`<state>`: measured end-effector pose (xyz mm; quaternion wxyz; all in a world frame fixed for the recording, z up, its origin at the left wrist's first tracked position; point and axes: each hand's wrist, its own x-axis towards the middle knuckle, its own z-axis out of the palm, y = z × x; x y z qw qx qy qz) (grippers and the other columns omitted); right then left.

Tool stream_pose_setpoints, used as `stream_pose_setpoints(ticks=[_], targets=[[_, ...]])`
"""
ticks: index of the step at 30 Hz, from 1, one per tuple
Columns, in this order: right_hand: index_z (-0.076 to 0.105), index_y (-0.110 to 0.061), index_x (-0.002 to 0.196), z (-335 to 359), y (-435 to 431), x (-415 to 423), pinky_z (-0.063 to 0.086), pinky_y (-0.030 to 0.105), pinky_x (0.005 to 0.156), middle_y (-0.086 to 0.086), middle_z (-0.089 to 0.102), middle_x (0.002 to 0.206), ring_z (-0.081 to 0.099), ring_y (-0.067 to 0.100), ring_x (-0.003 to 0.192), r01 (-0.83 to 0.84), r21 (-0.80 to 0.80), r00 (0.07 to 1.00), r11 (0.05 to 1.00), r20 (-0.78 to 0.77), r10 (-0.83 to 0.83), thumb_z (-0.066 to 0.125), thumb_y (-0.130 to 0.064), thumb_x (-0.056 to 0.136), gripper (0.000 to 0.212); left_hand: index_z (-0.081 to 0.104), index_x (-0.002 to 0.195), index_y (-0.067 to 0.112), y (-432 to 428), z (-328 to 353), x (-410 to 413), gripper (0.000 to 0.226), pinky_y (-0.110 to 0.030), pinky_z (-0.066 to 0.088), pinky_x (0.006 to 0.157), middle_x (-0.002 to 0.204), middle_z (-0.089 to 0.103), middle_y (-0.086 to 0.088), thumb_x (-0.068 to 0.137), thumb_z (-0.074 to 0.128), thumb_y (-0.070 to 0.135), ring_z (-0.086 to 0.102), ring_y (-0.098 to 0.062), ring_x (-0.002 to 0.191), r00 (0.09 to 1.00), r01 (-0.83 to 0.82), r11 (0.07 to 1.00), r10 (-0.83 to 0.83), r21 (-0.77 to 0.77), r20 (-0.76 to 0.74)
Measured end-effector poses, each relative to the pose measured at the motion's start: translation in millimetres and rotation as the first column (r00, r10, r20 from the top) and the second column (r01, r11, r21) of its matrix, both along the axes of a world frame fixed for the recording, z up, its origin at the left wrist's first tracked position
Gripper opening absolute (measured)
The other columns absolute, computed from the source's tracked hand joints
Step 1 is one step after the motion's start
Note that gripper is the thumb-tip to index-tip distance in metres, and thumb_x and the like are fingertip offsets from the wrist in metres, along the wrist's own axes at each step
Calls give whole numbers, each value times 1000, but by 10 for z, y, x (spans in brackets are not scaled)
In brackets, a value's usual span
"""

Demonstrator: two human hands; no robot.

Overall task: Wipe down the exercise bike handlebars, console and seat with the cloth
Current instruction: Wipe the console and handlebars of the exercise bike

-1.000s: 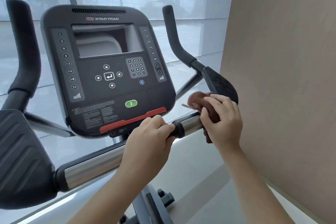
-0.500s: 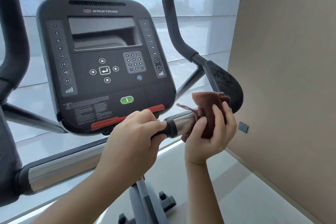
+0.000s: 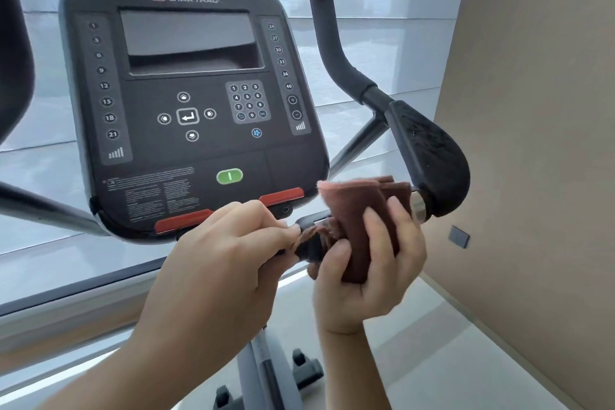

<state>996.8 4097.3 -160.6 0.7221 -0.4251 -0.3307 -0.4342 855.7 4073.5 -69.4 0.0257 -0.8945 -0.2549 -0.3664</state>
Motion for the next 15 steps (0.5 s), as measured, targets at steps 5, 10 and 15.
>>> stream_pose_setpoints(ticks=[5, 10, 15], targets=[[61, -11, 100, 18, -79, 370, 51, 50, 78, 13, 59, 108, 58, 34, 98, 62, -31, 991, 998, 118, -57, 50, -26, 84, 25, 73, 80, 15, -7, 0, 17, 16, -39, 50, 48, 69, 62, 5, 68, 63, 13, 59, -23, 63, 1000, -11, 1000, 11, -24, 9], [62, -9, 102, 97, -87, 350, 49, 54, 80, 13, 59, 110, 58, 35, 99, 36, -4, 997, 999, -71, -37, 51, -17, 84, 22, 72, 78, 14, -4, 14, 30, 16, -37, 49, 46, 68, 62, 3, 65, 64, 12, 57, -24, 60, 1000, -22, 999, 22, -38, -4], [61, -14, 104, 107, -296, 29, 48, 49, 89, 11, 65, 110, 61, 31, 98, -34, -321, 972, 947, 210, 106, 50, -26, 86, 25, 72, 74, 16, -20, 64, -7, 13, -38, 49, 53, 69, 62, 2, 73, 68, 4, 58, -24, 67, 1000, -6, 990, 5, -142, -9]])
